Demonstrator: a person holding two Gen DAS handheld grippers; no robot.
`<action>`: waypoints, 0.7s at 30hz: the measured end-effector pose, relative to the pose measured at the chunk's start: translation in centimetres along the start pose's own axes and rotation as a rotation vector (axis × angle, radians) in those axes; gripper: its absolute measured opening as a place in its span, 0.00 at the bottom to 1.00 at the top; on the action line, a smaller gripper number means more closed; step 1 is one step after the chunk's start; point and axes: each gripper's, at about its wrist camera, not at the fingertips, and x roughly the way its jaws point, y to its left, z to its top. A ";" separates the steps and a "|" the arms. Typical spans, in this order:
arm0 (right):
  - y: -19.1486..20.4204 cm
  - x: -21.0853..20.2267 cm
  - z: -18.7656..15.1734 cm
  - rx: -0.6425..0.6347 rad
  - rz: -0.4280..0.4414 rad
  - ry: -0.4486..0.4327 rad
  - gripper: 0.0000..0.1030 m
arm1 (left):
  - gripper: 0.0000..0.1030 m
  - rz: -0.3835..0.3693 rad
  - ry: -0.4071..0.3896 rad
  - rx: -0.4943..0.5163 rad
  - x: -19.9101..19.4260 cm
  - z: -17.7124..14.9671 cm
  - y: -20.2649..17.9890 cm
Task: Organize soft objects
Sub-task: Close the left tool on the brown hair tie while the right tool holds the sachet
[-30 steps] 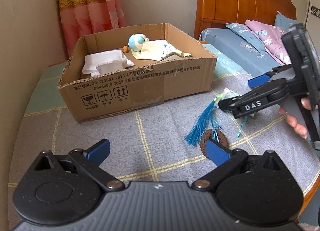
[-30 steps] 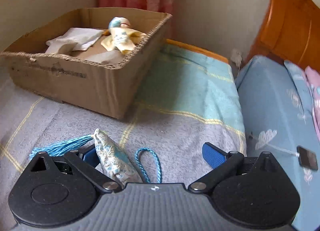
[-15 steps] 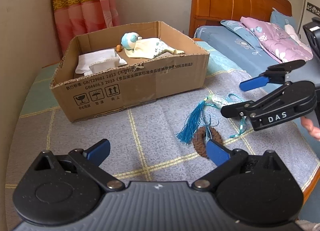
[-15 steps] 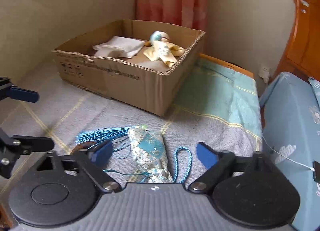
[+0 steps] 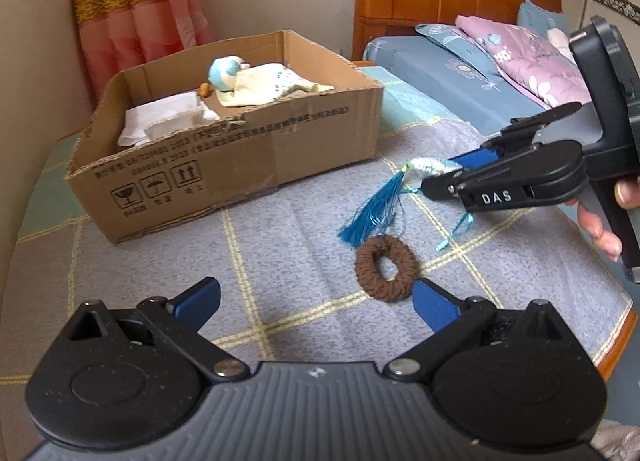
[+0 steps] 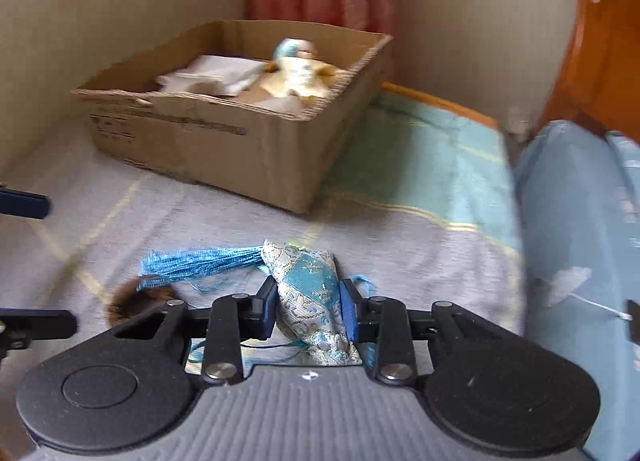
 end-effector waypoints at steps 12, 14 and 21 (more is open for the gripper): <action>-0.4 -1.0 -1.4 0.048 -0.103 -0.019 0.35 | 0.76 -0.043 0.016 0.072 1.9 0.2 -1.8; -0.4 -1.0 -1.5 0.053 -0.094 -0.019 0.35 | 0.70 -0.055 0.022 0.079 2.3 0.1 -2.0; -0.3 -1.1 -1.5 0.055 -0.084 -0.024 0.35 | 0.54 -0.084 0.002 0.088 2.9 0.3 -2.7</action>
